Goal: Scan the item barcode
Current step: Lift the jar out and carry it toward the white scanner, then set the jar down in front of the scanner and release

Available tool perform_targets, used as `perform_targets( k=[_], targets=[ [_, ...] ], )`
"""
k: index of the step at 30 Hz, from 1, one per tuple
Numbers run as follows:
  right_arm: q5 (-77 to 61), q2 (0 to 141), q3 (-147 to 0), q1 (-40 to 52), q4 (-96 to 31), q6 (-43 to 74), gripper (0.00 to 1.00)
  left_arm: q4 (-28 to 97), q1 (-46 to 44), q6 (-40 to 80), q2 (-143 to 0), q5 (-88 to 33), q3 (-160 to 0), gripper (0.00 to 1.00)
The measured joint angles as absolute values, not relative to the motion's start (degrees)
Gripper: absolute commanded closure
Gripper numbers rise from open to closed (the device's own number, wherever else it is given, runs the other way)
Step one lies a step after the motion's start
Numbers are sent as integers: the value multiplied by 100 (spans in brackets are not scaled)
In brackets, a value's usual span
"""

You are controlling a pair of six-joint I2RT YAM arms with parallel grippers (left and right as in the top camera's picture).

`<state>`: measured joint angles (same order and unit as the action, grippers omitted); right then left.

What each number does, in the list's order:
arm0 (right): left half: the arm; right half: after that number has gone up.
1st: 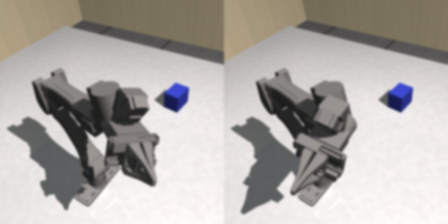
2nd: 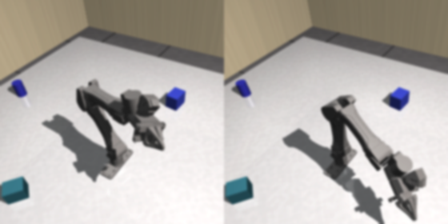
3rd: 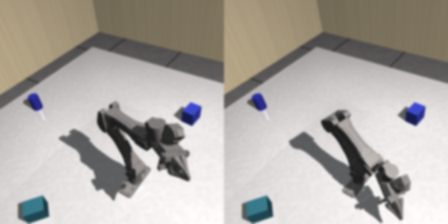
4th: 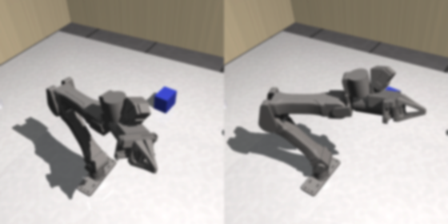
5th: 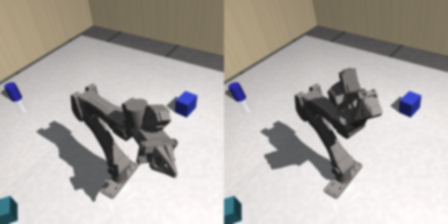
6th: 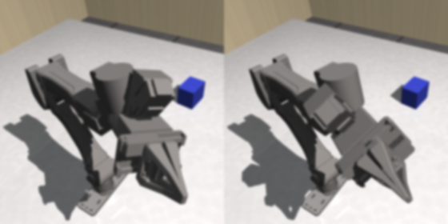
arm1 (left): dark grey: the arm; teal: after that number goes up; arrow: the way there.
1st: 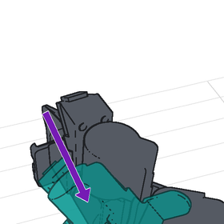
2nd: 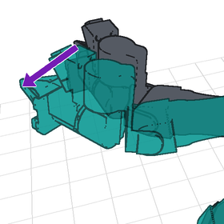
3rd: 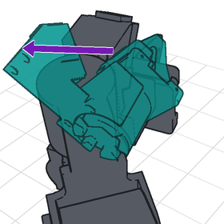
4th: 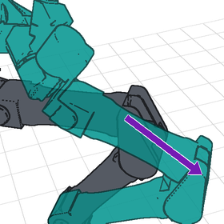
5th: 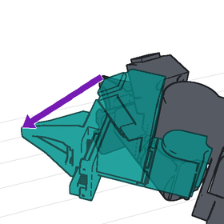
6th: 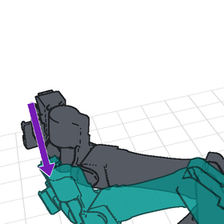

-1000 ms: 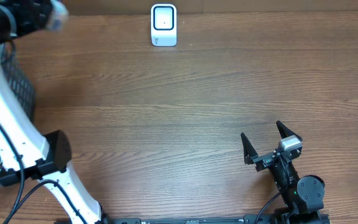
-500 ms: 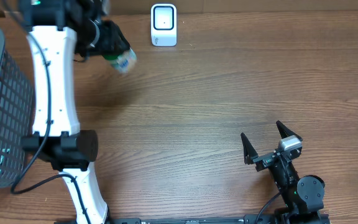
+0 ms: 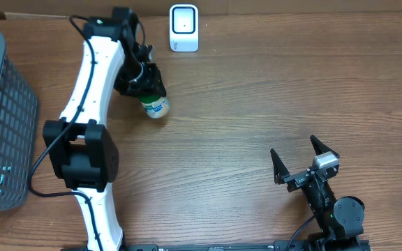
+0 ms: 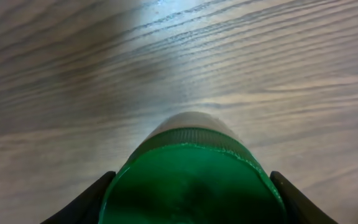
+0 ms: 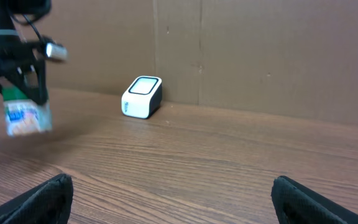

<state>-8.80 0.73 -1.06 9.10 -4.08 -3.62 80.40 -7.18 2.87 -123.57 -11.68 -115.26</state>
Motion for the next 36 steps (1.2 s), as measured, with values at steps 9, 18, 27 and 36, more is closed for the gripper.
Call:
perform_targets(
  k=[9,18,27,36],
  targets=[
    [-882,73,-106,908,-408,-360,0,6799,-1232,611,-12359,-578,-10335,57],
    [-880,73,-106,908,-405,-362,0,6632,-1612,928,-12350,-73,-10320,15],
    [-880,73,-106,910,-408,-362,0,6853,-1643,1037,-12324,-47,-10250,4],
    [-880,73,-106,910,-405,-362,0,6595,-1640,1039,-10897,-14,-10390,0]
  ],
)
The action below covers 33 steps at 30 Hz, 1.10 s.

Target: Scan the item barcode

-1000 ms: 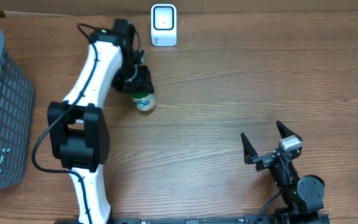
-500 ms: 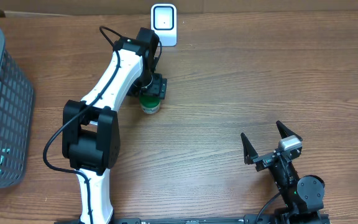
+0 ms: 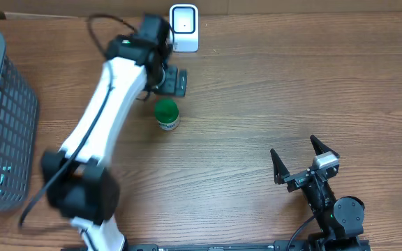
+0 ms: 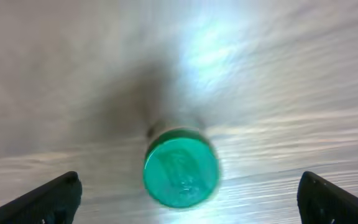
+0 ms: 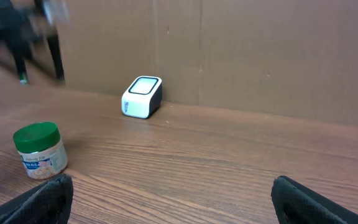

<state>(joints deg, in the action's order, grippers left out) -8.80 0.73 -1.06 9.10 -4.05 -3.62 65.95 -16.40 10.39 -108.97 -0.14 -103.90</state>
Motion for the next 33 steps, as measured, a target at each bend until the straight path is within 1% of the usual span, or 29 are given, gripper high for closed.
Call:
perform_targets(
  k=[4,9,33],
  targets=[
    [-882,73,-106,910,-405,-364,0,6248,-1640,1039,-9657,-14,-10650,0],
    [-880,73,-106,908,-408,-362,0,6160,-1640,1039,-8923,-14,-10698,0],
    [-882,73,-106,910,-408,-362,0,6639,-1640,1039,-8906,-45,-10698,0]
  ],
)
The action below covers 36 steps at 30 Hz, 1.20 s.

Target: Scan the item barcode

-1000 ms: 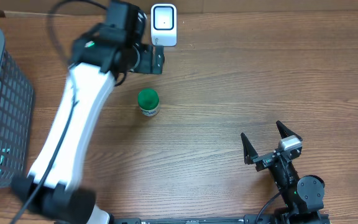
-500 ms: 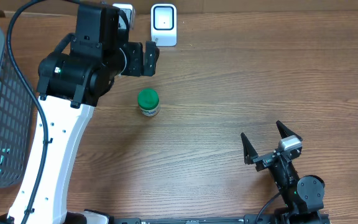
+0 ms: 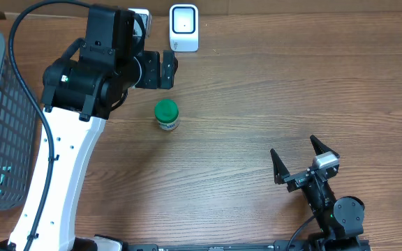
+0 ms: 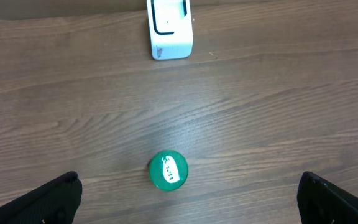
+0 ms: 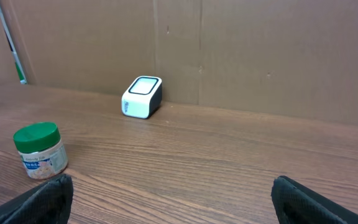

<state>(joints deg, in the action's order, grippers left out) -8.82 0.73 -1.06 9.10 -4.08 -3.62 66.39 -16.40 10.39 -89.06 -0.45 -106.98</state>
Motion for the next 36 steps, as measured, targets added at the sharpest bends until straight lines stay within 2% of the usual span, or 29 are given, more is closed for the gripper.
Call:
perform_targets(
  k=[36],
  targets=[
    [-880,73,-106,910,-408,-360,0,6879,-1640,1061,-8914,-62,-10698,0]
  ],
)
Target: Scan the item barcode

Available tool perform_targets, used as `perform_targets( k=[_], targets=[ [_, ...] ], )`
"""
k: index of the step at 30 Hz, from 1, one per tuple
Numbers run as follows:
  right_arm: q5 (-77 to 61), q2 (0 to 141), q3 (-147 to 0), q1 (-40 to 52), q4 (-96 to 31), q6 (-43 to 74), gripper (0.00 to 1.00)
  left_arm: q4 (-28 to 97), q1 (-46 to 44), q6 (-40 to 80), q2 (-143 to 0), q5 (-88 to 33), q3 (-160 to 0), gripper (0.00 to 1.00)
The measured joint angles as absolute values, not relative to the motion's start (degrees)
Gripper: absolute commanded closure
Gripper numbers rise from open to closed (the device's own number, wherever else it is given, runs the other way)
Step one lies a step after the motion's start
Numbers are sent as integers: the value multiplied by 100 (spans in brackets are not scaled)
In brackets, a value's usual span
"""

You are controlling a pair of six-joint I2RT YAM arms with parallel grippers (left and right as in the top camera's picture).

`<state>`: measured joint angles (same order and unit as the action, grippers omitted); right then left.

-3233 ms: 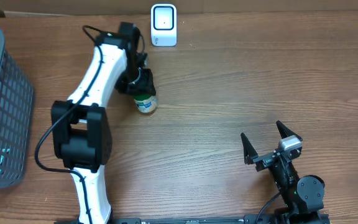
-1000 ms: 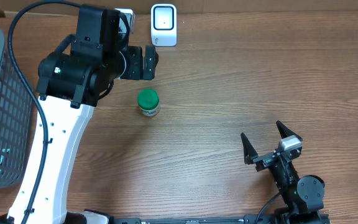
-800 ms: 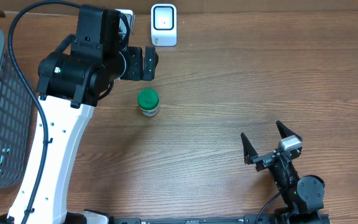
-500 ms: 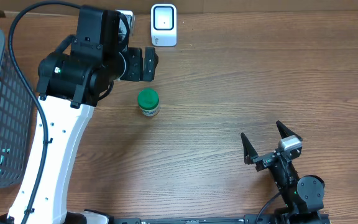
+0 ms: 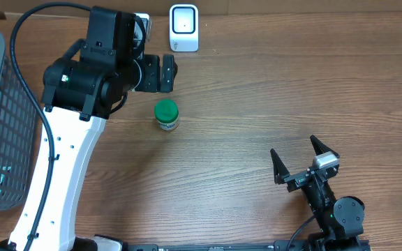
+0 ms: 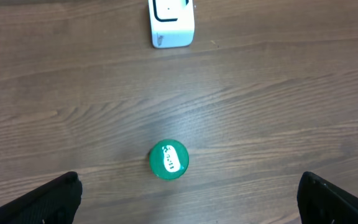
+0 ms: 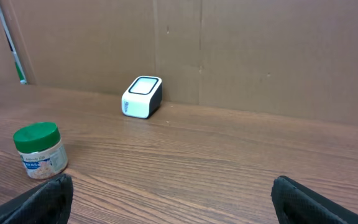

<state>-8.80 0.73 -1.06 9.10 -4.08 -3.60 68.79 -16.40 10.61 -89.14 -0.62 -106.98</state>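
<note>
A small jar with a green lid (image 5: 166, 115) stands upright on the wooden table, also seen in the left wrist view (image 6: 168, 160) and at the left of the right wrist view (image 7: 40, 151). The white barcode scanner (image 5: 183, 28) sits at the table's back edge (image 6: 172, 23) (image 7: 142, 97). My left gripper (image 6: 185, 205) hangs open high above the jar, holding nothing. My right gripper (image 5: 304, 160) rests open near the front right (image 7: 173, 199).
A grey wire basket holding a few items stands at the left edge. A brown cardboard wall (image 7: 241, 50) backs the table behind the scanner.
The left wrist camera shows the jar and scanner slightly smaller and higher in frame; the left gripper has risen a little. The jar and right arm have not moved.
My left gripper held the jar tilted above the table left of the scanner. Then the jar stood upright on the table with the gripper open just above it. After that the gripper was high above the jar, where it remains.
</note>
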Motion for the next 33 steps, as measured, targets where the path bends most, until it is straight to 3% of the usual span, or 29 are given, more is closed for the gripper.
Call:
perform_targets(
  k=[9,14,23,33],
  targets=[
    [-882,73,-106,910,-408,-364,0,7485,-1131,1061,-8991,-187,-11638,0],
    [-882,73,-106,910,-410,-360,0,7594,167,1107,-8982,-242,-12527,0],
    [-882,73,-106,910,-405,-364,0,7677,3083,1800,-9085,-226,-12639,1],
    [-882,73,-106,910,-410,-362,0,7802,4790,2108,-9828,23,-12508,0]
  ],
)
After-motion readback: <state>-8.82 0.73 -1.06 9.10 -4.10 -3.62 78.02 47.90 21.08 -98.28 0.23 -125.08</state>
